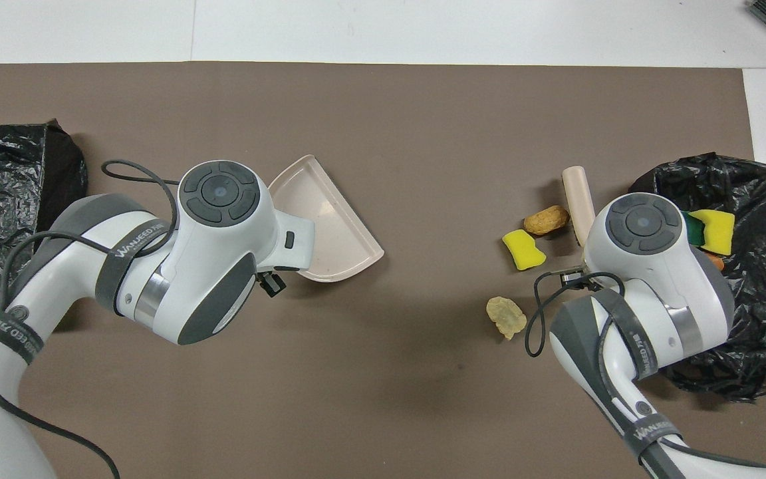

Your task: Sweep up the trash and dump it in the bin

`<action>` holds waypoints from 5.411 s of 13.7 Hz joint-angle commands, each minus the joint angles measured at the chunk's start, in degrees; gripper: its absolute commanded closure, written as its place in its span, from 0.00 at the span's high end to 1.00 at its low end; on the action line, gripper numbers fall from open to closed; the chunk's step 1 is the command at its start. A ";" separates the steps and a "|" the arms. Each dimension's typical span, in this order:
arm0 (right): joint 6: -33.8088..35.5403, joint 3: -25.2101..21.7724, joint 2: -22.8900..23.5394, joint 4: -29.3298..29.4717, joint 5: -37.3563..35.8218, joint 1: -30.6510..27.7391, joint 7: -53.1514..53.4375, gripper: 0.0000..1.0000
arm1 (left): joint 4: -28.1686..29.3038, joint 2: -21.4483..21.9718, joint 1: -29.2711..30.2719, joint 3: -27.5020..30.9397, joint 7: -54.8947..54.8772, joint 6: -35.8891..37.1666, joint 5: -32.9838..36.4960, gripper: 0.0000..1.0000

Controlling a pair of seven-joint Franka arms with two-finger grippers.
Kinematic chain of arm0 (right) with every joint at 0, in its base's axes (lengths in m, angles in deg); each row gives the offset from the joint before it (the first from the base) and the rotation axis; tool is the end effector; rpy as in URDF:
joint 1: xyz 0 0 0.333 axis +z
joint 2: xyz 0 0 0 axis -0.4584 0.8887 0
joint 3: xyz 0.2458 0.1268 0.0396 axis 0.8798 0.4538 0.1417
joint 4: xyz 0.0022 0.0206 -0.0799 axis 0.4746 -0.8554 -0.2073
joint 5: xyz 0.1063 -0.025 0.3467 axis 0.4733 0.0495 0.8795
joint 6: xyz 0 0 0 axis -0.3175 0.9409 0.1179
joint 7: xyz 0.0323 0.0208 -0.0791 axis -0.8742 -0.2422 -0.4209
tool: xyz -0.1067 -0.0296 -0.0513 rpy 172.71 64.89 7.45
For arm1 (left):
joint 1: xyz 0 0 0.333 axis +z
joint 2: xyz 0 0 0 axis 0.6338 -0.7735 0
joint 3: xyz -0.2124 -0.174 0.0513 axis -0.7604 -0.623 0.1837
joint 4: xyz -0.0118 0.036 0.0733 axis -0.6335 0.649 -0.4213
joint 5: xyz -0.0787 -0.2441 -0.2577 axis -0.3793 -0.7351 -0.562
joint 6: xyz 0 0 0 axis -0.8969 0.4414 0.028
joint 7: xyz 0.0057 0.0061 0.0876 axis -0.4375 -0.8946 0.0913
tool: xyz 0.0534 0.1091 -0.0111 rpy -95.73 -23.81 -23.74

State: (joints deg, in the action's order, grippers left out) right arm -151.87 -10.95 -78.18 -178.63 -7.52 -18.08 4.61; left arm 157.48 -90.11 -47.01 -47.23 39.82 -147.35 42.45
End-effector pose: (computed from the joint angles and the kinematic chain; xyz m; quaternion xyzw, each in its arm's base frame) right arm 0.4929 0.0654 0.3273 0.9838 0.0400 -0.0687 0.1608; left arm 0.4880 -0.2522 0.3691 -0.8708 0.4826 0.0798 0.0483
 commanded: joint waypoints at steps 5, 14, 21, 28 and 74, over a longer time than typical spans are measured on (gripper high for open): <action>-0.53 1.15 0.36 -0.74 2.10 3.53 0.60 0.00 | 8.58 5.51 1.96 -0.21 -23.68 -1.16 0.74 0.00; -1.23 1.42 8.26 6.90 15.54 14.86 16.40 0.00 | 10.88 5.60 0.47 -0.56 -23.07 -5.21 0.74 0.00; -4.21 2.73 9.59 8.58 32.57 20.32 11.94 0.00 | 12.81 5.51 1.09 -0.74 -22.99 -7.50 0.65 0.00; -10.55 3.26 10.55 10.77 51.66 24.10 11.15 0.00 | 14.40 5.51 1.61 -0.56 -23.07 -11.54 0.65 0.00; -1.08 2.56 -3.06 -2.41 56.35 22.63 -6.61 0.00 | 15.36 6.83 0.47 -2.85 -17.01 -8.20 0.56 0.00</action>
State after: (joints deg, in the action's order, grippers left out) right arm -156.96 -8.19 -79.60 -181.76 47.47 7.23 -0.28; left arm 170.99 -85.26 -46.55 -50.30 22.41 -155.92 42.53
